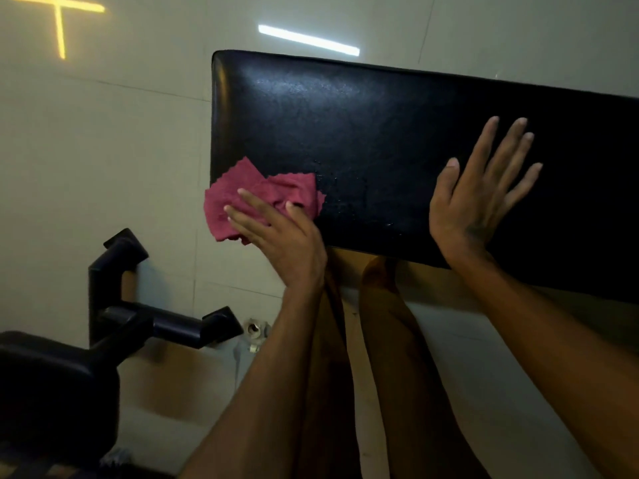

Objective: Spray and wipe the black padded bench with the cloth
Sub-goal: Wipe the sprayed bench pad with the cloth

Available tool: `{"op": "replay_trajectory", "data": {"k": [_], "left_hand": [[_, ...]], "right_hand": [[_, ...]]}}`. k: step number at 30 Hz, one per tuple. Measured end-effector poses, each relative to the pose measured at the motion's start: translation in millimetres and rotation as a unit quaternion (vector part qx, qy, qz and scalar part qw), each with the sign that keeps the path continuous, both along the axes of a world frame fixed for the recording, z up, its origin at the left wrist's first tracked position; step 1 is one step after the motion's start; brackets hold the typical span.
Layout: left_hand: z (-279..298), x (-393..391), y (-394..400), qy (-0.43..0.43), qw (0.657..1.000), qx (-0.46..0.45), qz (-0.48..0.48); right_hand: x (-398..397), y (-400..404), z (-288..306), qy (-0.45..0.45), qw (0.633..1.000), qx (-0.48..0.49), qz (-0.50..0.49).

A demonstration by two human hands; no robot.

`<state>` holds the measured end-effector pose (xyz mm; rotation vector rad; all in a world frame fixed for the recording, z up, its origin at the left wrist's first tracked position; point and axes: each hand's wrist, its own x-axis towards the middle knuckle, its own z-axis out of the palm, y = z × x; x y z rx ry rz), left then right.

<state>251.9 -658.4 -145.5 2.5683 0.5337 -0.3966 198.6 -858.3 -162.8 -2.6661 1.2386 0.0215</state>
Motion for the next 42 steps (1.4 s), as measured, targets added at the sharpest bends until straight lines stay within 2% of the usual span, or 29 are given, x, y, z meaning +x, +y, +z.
{"op": "replay_trajectory", "data": {"k": [3,8,13,15,18,21,24,28,31,32,35,37,39,42], "left_hand": [[-2.9,14.8,15.9,-0.023,1.000,0.000,0.006],[-13.6,56.6,35.6,-0.036,0.984,-0.010,0.174],[-6.9,26.0,-9.6,-0.032,0.971,-0.050,0.233],[-3.8,1.7,-32.2,-0.013,0.972,-0.073,0.222],[-0.2,-40.0,-55.0,0.019,0.991,-0.066,0.115],[-6.5,-73.6,-55.2,0.029,0.996,0.014,-0.082],[-17.0,-69.6,-35.7,-0.010,0.963,0.072,-0.258],[-22.4,-30.7,1.7,-0.084,0.898,0.084,-0.424],[-24.9,5.4,19.3,-0.126,0.871,0.115,-0.460],[-26.1,14.4,18.8,-0.134,0.879,0.126,-0.441],[-25.3,16.7,-4.4,-0.123,0.929,0.133,-0.323],[-21.2,-0.8,-23.4,-0.115,0.937,0.128,-0.303],[-18.1,-18.3,-27.0,-0.115,0.909,0.109,-0.384],[-18.1,-7.6,-4.6,-0.144,0.844,0.085,-0.510]], "right_hand": [[-4.0,-4.7,0.6,-0.003,1.000,0.009,0.006],[-7.0,-4.6,-1.6,-0.009,1.000,0.000,0.012],[-7.0,-5.0,-1.7,-0.013,1.000,-0.004,0.013],[-7.7,-5.8,-2.2,-0.014,1.000,-0.005,0.012],[-7.0,-3.4,-4.6,-0.018,1.000,-0.011,0.012],[-7.6,-3.5,-6.7,-0.021,1.000,-0.021,0.008],[-7.7,-2.7,-7.4,-0.019,0.999,-0.030,0.009],[-7.7,-4.2,-6.7,-0.025,0.999,-0.023,0.006],[-9.2,-3.7,-8.6,-0.032,0.999,-0.028,0.003],[-9.2,-3.2,-9.6,-0.033,0.999,-0.032,0.003],[-8.5,-3.4,-11.3,-0.039,0.999,-0.038,0.000],[-7.7,-2.0,-11.9,-0.040,0.998,-0.040,0.002],[-6.8,-1.0,-11.6,-0.036,0.998,-0.045,0.001],[-7.1,-0.8,-10.1,-0.035,0.998,-0.049,-0.002]]}}
